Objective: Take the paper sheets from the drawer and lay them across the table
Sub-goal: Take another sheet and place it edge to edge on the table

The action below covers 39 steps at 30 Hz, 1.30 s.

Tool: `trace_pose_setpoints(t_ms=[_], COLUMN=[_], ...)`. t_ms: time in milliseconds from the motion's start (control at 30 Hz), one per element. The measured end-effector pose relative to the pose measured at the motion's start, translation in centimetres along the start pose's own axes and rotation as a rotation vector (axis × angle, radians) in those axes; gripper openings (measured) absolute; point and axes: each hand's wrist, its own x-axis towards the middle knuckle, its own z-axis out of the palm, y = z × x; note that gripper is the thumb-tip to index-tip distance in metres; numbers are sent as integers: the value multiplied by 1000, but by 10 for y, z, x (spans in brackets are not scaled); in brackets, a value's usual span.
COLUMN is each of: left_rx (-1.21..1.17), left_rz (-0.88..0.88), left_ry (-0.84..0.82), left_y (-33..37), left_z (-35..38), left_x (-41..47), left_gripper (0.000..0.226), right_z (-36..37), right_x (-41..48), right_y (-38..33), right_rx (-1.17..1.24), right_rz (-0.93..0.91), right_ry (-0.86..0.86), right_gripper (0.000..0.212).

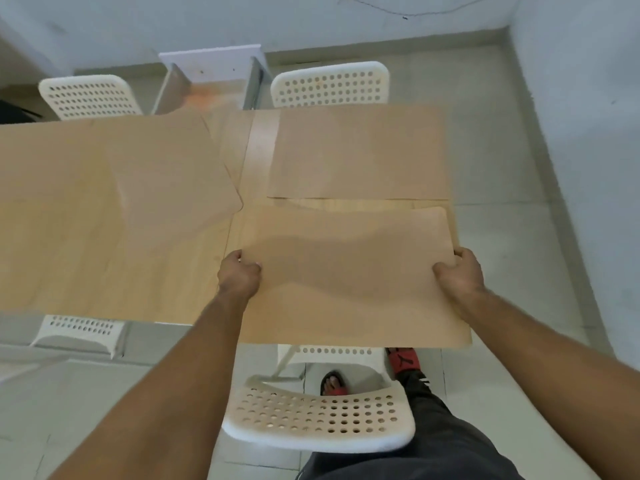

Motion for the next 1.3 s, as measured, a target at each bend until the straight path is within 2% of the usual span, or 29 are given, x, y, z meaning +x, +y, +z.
trace_pose_setpoints(t_ms=[167, 333, 567, 767, 900, 1033, 1300], left_rx=[8, 71, 236, 398, 522, 629, 668], left_rz=[49, 96, 168, 275, 323, 348, 341], left_ry=[-51, -65, -94, -113, -123, -209, -258], left_y=[9, 4, 1, 5, 6, 2, 0], left_z=[3, 11, 20, 26, 30, 35, 39], left_x=[31, 36, 31, 22, 15, 16, 16], left_gripper=[58, 64, 81, 77, 78, 82, 80], right_z=[11, 14, 14, 18, 24, 30, 30], right_x=[-1, 8, 20, 23, 18, 18, 21], right_y=[3, 2, 5, 4, 13, 25, 31], right_rx=[-1, -42, -144, -210, -430, -600, -670], right_rz=[-2, -37, -70, -169, -201, -233, -281], right_ry=[74, 144, 145, 155, 132, 57, 19], right_gripper=[58, 60, 63, 68, 73, 87, 92])
